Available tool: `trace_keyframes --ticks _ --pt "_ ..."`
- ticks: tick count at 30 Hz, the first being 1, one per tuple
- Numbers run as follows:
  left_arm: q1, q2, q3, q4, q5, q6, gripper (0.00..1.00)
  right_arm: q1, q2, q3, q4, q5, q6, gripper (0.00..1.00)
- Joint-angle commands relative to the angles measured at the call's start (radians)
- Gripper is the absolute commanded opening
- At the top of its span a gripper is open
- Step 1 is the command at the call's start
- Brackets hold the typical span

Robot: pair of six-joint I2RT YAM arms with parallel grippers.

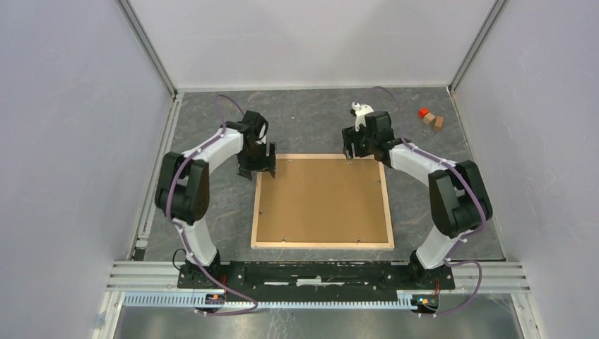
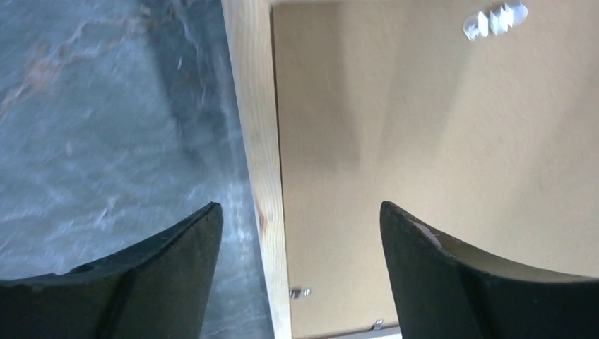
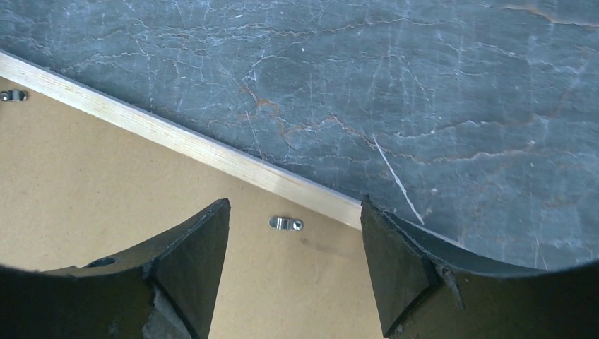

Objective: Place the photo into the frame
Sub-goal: Install the photo frame at the center of the board, then adjust the photo frame at the center of the board.

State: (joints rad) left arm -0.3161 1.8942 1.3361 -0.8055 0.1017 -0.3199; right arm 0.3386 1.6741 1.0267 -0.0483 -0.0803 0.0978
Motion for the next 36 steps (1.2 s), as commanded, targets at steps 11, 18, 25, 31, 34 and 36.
trace_keyframes --ticks 11,18,25,31,34,36 --pt "-0.764 -0.556 -0.479 0.382 -0.063 -0.628 0.97 -0.048 0.103 0.101 -0.071 -0.032 -0.055 0.75" --pt "-1.023 -0.468 -0.478 0.53 -0.209 -0.797 0.97 -0.063 0.089 0.075 -0.066 -0.024 -0.049 0.74" --pt "-1.028 -0.371 -0.448 0.548 -0.199 -0.849 0.96 -0.069 0.126 0.07 -0.052 -0.028 -0.039 0.74" --pt "-0.962 -0.294 -0.408 0.508 -0.167 -0.843 0.98 -0.075 0.164 0.111 -0.05 -0.083 0.0 0.74" --pt "-0.921 -0.282 -0.434 0.542 -0.144 -0.868 0.98 -0.079 0.182 0.107 -0.051 -0.066 0.003 0.74" --pt "-0.88 -0.284 -0.438 0.527 -0.152 -0.853 0.98 -0.086 0.202 0.122 -0.07 -0.07 0.016 0.73"
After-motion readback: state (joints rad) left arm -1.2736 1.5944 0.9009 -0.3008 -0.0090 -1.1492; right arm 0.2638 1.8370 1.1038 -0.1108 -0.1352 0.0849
